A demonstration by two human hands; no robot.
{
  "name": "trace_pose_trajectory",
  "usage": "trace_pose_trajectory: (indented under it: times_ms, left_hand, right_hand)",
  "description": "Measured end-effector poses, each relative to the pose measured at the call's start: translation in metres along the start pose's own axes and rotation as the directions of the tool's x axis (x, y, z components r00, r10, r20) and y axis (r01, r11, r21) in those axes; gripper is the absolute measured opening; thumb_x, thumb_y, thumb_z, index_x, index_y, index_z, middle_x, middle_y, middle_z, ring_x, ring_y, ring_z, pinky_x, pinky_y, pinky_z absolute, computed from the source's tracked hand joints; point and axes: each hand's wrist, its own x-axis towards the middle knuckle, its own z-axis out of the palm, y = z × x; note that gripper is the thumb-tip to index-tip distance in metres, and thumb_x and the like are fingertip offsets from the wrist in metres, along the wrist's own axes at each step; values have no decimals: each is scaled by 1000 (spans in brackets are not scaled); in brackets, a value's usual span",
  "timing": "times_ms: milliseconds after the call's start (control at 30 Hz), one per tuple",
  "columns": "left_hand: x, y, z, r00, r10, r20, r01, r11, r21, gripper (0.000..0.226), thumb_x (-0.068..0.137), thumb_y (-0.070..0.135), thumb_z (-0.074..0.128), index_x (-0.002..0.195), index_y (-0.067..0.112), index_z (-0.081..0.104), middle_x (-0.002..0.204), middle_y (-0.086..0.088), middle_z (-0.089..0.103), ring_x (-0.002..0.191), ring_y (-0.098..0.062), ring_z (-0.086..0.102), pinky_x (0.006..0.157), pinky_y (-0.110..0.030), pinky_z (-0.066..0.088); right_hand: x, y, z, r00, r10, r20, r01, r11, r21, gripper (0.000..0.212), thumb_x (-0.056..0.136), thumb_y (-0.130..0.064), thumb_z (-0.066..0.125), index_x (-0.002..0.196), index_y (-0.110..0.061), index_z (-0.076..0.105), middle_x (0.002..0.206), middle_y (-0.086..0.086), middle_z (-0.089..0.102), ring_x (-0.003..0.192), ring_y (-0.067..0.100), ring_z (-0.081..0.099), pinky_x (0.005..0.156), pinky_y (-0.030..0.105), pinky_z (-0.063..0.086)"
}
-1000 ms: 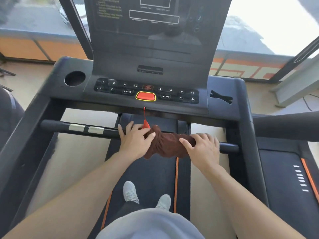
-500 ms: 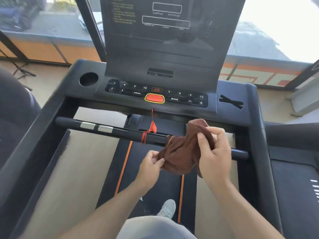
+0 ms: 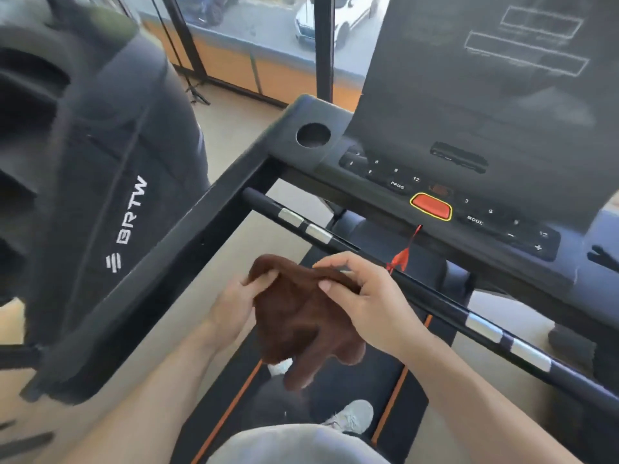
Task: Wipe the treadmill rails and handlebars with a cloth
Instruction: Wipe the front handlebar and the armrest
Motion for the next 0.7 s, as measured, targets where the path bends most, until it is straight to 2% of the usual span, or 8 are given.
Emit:
trace_pose_trajectory:
  times_ms: [167, 233, 333, 433, 500, 567, 633, 700]
  left_hand:
    - [10, 27, -23, 881, 322, -348, -237, 935, 265, 17, 101, 23, 60, 96, 21, 76, 93, 6, 78, 94, -8, 72, 90, -33, 55]
    - [15, 48, -31, 817, 449, -361, -357, 886, 296, 19, 101, 15, 58, 94, 22, 75, 88, 13, 76, 88, -2, 70, 82, -21, 53]
    - [20, 82, -41, 699, 603, -384, -485, 794, 365, 12, 98, 15, 63, 94, 19, 74, 81, 13, 75, 81, -2, 69, 72, -14, 50]
    - [25, 94, -44, 726, 672, -145, -508, 667, 546, 18, 88, 40, 73, 90, 22, 72, 68, 9, 67, 67, -12, 64, 66, -24, 53]
    - [34, 86, -37, 847, 492, 203, -479, 537, 695, 37, 78, 58, 76, 98, 27, 69, 73, 20, 64, 70, 2, 60, 71, -11, 48]
    - [48, 69, -28, 874, 120, 470, -437, 615, 656, 55, 75, 65, 74, 122, 38, 63, 101, 27, 68, 94, 13, 61, 89, -12, 50]
    - [67, 45, -24, 847, -95, 523, -310, 711, 631, 61, 78, 64, 71, 134, 45, 54, 116, 27, 66, 103, 8, 62, 98, -29, 53]
    - [84, 24, -27, 871, -134, 473, -242, 721, 649, 48, 85, 57, 67, 130, 46, 56, 113, 25, 67, 101, 5, 64, 100, -34, 52]
  right_hand:
    - [44, -3, 17, 998, 51, 26, -47, 992, -120, 20, 101, -20, 65, 108, -38, 70, 96, -20, 76, 88, 1, 70, 78, 22, 54]
    - [69, -11, 22, 1000, -7, 4, 7, 990, -144, 22, 101, -16, 64, 107, -37, 70, 99, -19, 75, 94, 3, 70, 84, 28, 55]
    - [107, -30, 18, 998, -56, -21, 56, 998, 19, 25, 103, 1, 56, 106, -21, 67, 87, -13, 76, 78, 5, 73, 73, 22, 54]
    - [140, -39, -3, 998, -49, -42, 55, 986, 155, 35, 97, 24, 43, 97, -7, 59, 79, -6, 76, 77, 5, 72, 77, 16, 52]
    - [160, -24, -25, 998, 28, -59, -19, 989, 144, 47, 88, 30, 40, 88, -12, 61, 88, -1, 78, 94, 16, 73, 89, 26, 54]
    - [171, -7, -43, 986, 148, -71, -155, 981, -118, 64, 77, 29, 38, 79, -27, 67, 96, -1, 79, 101, 24, 72, 90, 32, 54]
    - [175, 5, -48, 944, 317, -92, -320, 812, -488, 66, 73, 19, 36, 78, -38, 70, 103, 2, 77, 83, 20, 68, 72, 28, 49]
    - [173, 10, -34, 929, 315, -193, -364, 698, -617, 58, 83, 6, 44, 98, -43, 69, 118, 3, 72, 87, 18, 62, 75, 29, 48]
